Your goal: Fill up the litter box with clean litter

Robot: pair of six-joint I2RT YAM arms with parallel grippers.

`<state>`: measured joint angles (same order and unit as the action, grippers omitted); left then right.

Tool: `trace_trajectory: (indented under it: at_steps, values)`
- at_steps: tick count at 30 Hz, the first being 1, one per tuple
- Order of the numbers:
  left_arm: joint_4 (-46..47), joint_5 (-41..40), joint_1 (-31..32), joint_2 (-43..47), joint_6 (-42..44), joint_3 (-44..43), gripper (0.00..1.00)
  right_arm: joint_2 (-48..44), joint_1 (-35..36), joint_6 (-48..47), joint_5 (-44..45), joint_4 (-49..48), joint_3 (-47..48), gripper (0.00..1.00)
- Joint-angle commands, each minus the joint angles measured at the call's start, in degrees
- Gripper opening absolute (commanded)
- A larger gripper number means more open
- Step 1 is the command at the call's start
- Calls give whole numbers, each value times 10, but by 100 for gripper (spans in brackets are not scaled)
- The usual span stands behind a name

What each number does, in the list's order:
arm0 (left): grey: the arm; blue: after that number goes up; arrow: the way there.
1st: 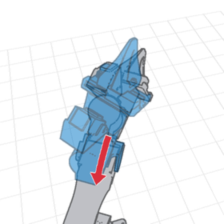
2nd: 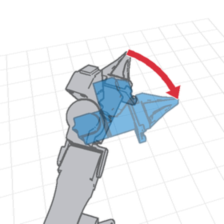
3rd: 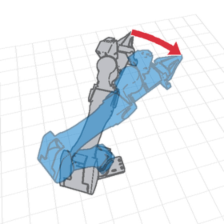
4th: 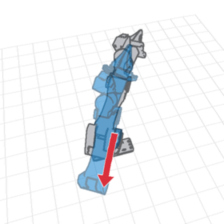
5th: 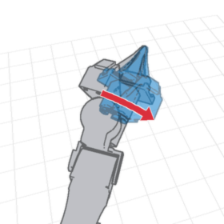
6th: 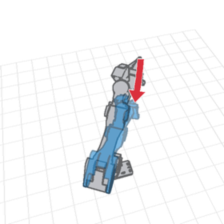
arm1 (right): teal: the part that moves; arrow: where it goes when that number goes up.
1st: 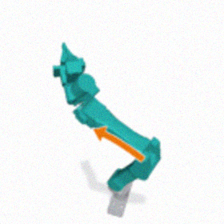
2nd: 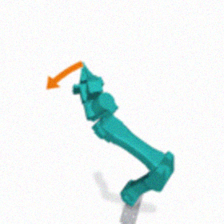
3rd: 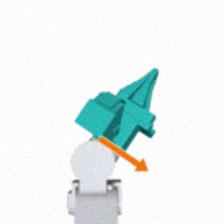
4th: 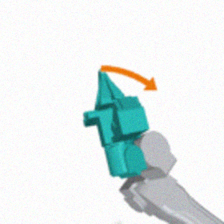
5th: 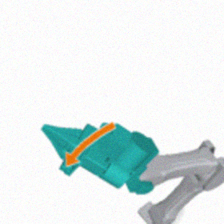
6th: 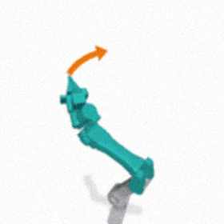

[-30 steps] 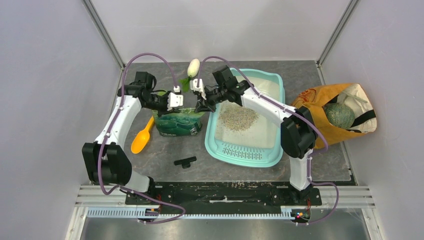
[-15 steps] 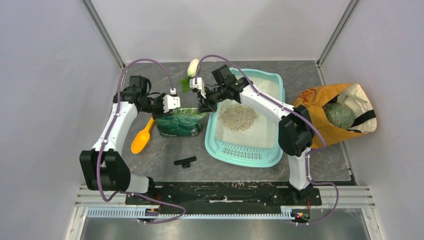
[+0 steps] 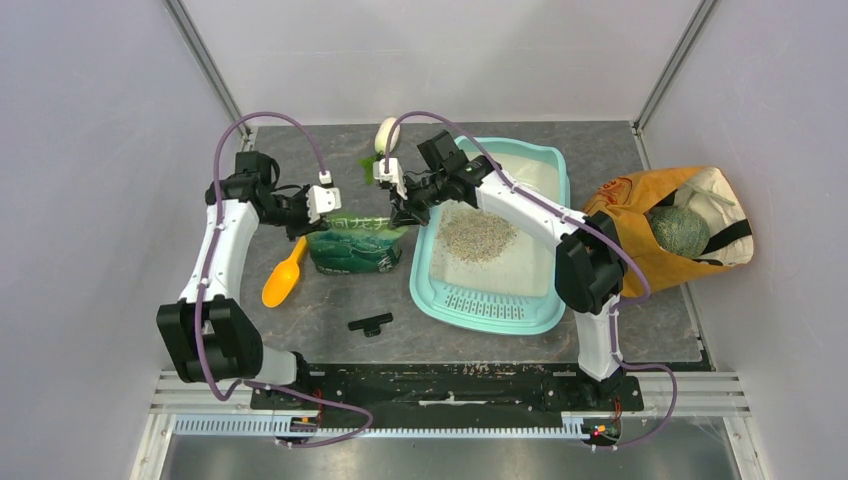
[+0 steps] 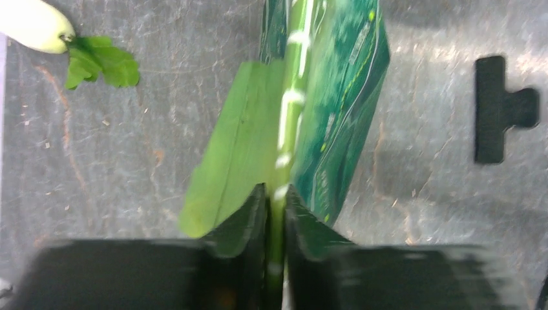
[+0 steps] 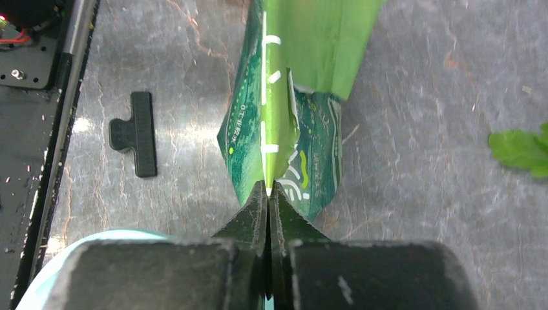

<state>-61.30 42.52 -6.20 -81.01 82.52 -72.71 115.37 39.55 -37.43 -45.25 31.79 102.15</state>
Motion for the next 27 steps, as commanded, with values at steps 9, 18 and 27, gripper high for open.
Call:
trace_trajectory:
  at_steps: [9,18,27]
  values:
    - [19,-13,-33,26,-12,-24,52,5,-18,19,3,48,25,52]
    - [39,57,-18,96,-73,-48,85,-25,-17,67,-11,5,21,88]
    - [36,19,69,217,-168,19,84,-75,-22,130,14,-47,10,97]
